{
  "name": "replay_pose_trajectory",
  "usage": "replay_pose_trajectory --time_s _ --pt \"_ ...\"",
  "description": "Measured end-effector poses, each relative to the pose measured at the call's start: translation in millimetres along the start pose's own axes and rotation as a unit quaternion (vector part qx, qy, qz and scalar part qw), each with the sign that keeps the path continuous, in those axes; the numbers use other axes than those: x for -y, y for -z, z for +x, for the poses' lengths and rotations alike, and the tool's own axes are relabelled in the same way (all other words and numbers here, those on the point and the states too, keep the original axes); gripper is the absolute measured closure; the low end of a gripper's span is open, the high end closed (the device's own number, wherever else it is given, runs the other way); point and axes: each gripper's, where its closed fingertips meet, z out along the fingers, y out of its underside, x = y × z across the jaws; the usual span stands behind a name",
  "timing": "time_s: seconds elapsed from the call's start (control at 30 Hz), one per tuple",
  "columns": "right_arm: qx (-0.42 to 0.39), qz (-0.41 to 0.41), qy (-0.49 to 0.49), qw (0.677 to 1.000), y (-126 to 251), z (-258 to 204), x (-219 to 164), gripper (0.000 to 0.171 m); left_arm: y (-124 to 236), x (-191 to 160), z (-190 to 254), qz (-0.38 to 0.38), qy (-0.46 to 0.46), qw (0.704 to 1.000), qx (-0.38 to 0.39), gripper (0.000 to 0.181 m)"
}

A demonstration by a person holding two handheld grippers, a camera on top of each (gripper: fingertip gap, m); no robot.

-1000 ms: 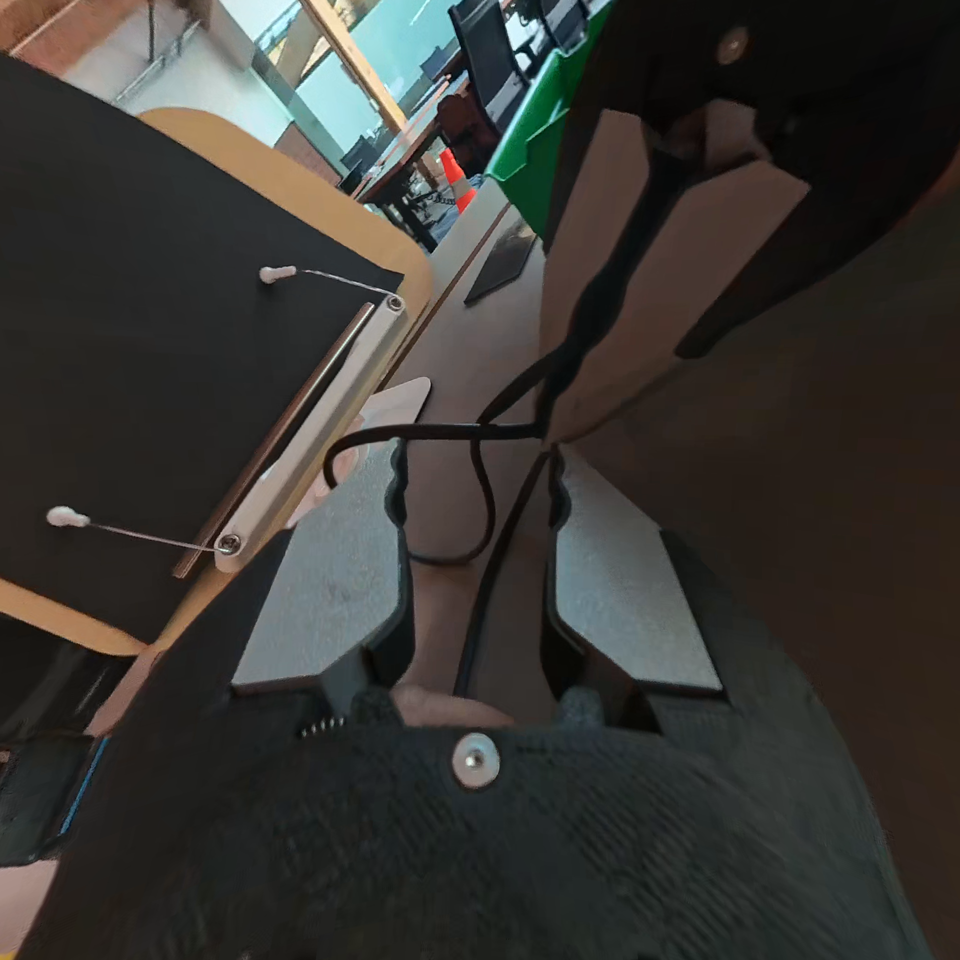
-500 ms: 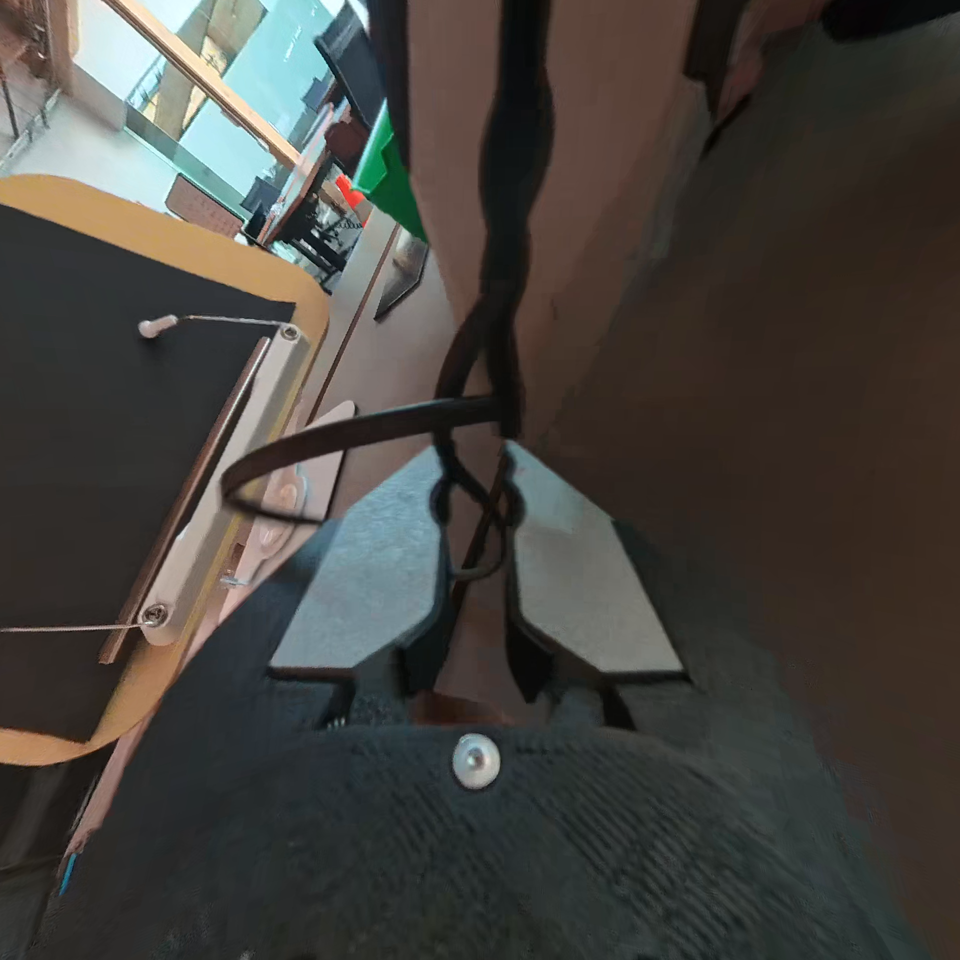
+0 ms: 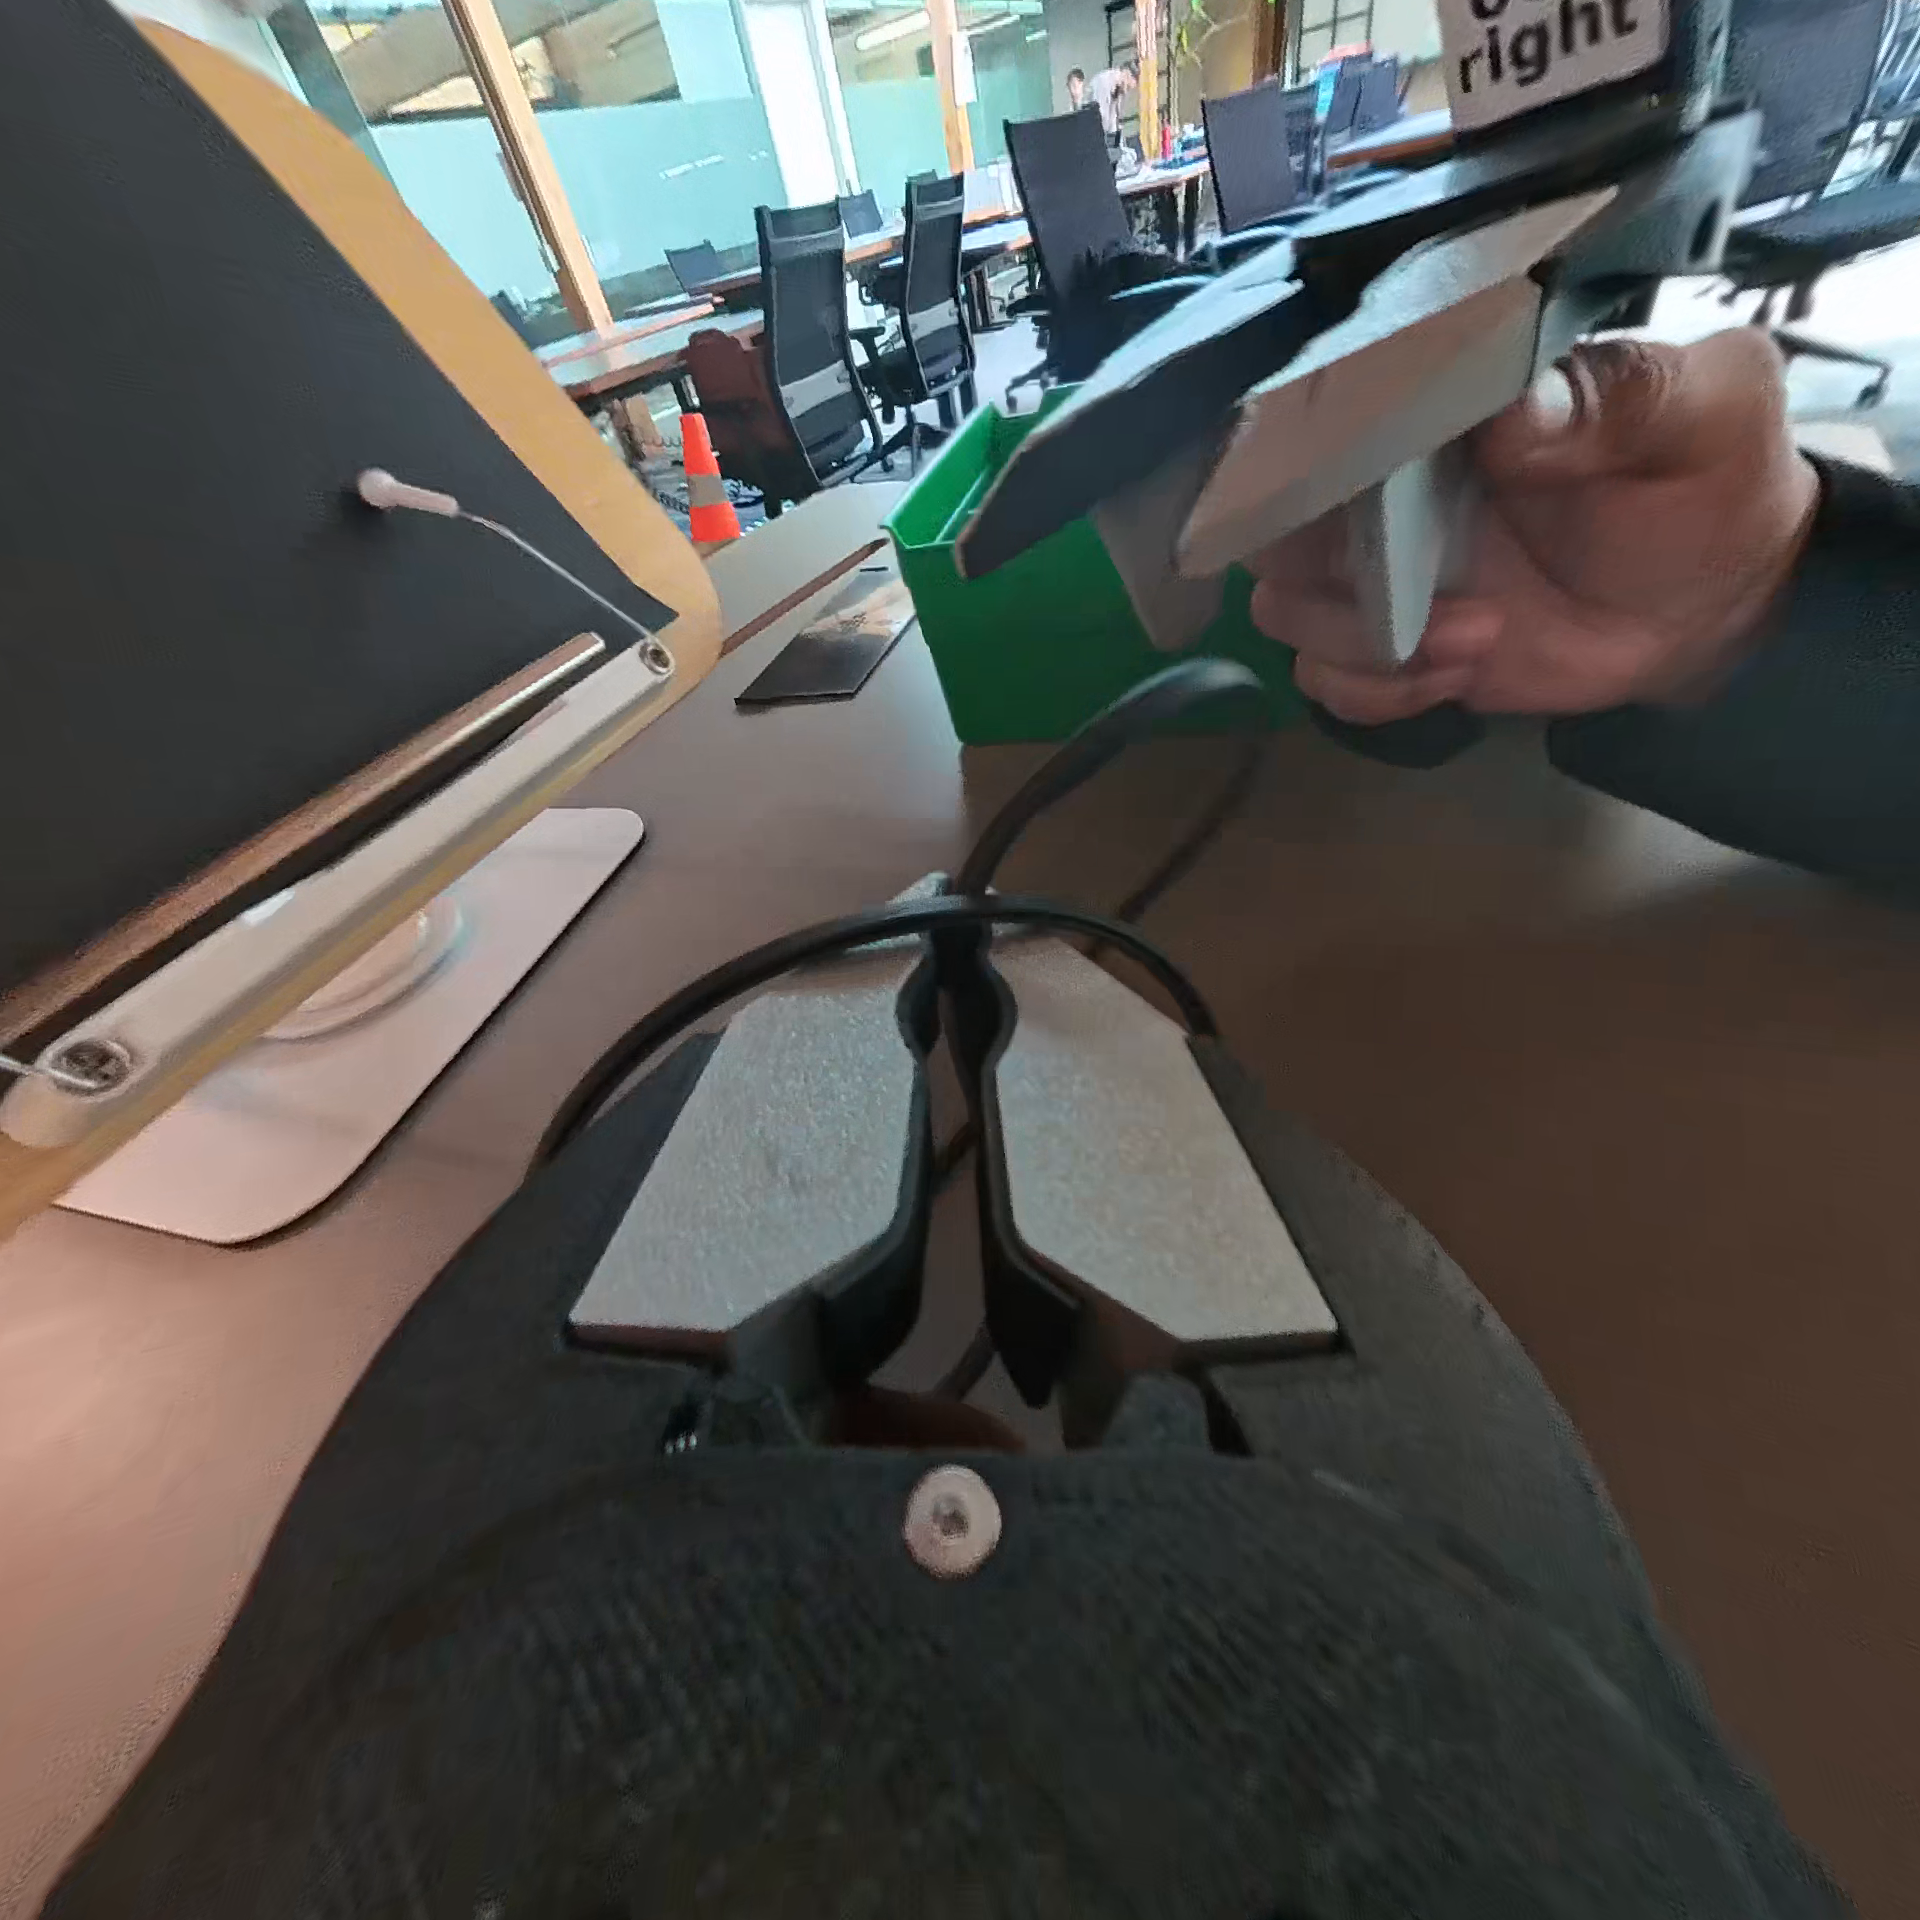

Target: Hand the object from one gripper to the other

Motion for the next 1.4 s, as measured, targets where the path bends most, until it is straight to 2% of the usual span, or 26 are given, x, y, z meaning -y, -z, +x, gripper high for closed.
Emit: replay_pose_trajectory --time_s 0.17,0.3,0.53,0.57,0.6,0.63,0.7,0.8,0.87,0.93,1.07,1.27,1.4 --pt "0.021 -0.023 0.001 1.0 -4.0 -6.6 -8.4 0.12 2.8 1.6 -8.2 0.005 0.02 1.0 0.009 0.181" --pt "0.05 -0.088 0.01 0.995 -12.2 -16.8 -33.2 0.107 6.8 11.3 -10.1 0.025 0.032 0.999 0.01 0.181" --pt "0.079 -0.135 0.039 0.987 -33.3 -34.5 -60.3 0.099 8.3 16.8 -8.2 0.038 0.055 0.998 -0.002 0.181" --pt "0.087 -0.128 0.042 0.987 -36.5 -38.9 -59.7 0.103 8.0 16.7 -7.5 0.038 0.051 0.998 -0.001 0.181" --pt "0.094 -0.123 0.041 0.987 -38.6 -42.3 -59.0 0.126 7.6 16.5 -6.1 0.036 0.048 0.998 -0.003 0.181" --pt "0.093 -0.126 0.038 0.987 -39.9 -42.2 -60.2 0.169 7.5 16.7 -5.0 0.036 0.047 0.998 -0.004 0.181" --pt "0.066 -0.145 0.039 0.987 -40.9 -32.7 -63.6 0.171 7.4 15.3 -7.3 0.033 0.05 0.998 0.0 0.181" --pt "0.031 -0.131 0.056 0.989 -36.7 -21.8 -55.8 0.171 5.7 5.5 -9.3 0.012 0.082 0.996 -0.014 0.181" --pt "-0.009 -0.117 0.058 0.991 -31.8 -7.4 -47.4 0.17 4.0 -4.4 -15.9 -0.016 0.084 0.996 -0.001 0.155" --pt "-0.07 -0.107 0.059 0.99 -23.5 14.7 -40.3 0.171 3.8 -16.4 -21.6 -0.051 0.06 0.997 0.018 0.139" --pt "-0.14 -0.096 0.055 0.984 -6.2 41.2 -32.4 0.171 1.6 -35.6 -16.0 -0.113 0.004 0.993 0.018 0.129" --pt "-0.116 -0.13 0.07 0.982 -1.8 33.8 -39.3 0.171 8.8 -3.6 -25.1 -0.036 -0.072 0.993 0.082 0.128" --pt "-0.066 -0.15 0.069 0.984 -2.2 18.1 -45.7 0.171 15.3 3.0 -33.4 -0.03 -0.091 0.989 0.109 0.105"
